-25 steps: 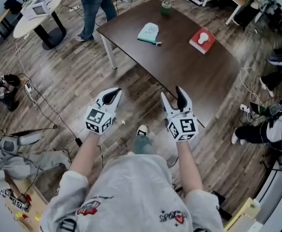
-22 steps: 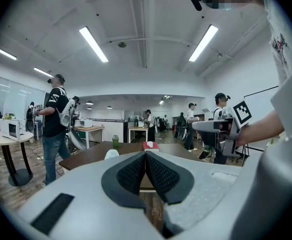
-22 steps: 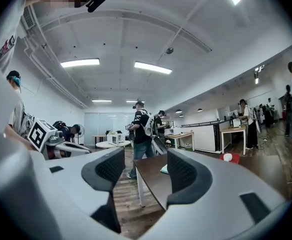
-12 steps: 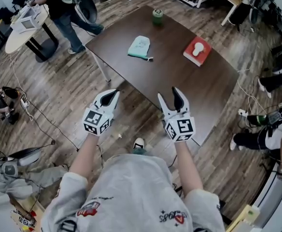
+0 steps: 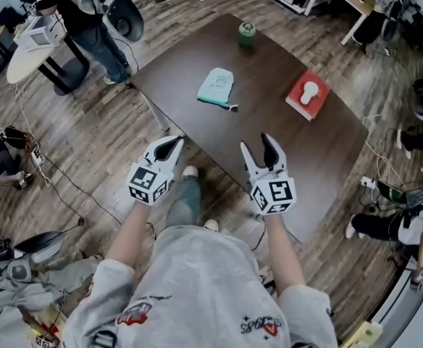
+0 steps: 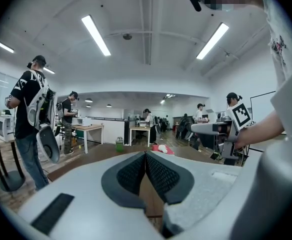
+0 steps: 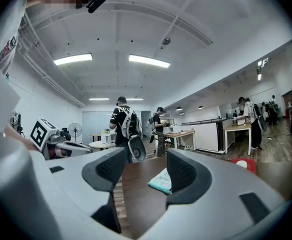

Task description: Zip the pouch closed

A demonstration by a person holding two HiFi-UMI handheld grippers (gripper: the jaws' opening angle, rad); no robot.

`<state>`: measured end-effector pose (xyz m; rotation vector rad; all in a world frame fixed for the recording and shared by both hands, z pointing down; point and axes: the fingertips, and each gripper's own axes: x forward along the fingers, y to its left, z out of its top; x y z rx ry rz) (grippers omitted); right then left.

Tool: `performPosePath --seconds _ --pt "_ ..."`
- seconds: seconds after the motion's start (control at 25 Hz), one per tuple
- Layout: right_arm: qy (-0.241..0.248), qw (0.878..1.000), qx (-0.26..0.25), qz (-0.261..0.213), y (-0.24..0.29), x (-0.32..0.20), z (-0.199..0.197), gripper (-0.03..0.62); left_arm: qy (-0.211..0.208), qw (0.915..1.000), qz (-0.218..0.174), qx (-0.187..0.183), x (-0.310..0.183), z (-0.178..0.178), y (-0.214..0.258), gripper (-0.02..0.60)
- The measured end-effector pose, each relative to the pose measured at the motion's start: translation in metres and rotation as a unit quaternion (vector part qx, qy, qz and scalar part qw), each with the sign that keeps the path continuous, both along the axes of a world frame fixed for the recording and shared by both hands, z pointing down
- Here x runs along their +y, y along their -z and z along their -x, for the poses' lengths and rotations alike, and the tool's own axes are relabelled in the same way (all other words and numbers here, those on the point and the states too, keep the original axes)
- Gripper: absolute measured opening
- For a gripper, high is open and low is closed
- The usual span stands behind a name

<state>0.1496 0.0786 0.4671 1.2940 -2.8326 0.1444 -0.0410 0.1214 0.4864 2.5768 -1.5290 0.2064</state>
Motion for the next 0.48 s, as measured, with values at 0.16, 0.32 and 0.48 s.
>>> performPosePath --seconds 0.16,0.32,0.48 --pt "-0.020 1.000 0.003 0.004 -0.013 -0.066 0.022 0.249 -0.022 0.9997 -0.002 0.007 -0.074 0.021 -0.011 0.006" --pt "-0.050 0.999 0.004 0.012 -0.012 -0.137 0.042 0.252 -0.060 0.9982 -0.001 0.006 -0.159 0.037 -0.013 0.006" --pt "-0.087 0.996 0.007 0.016 -0.009 -0.194 0.062 0.252 -0.107 0.9943 0.001 0.001 -0.232 0.053 -0.011 0.006"
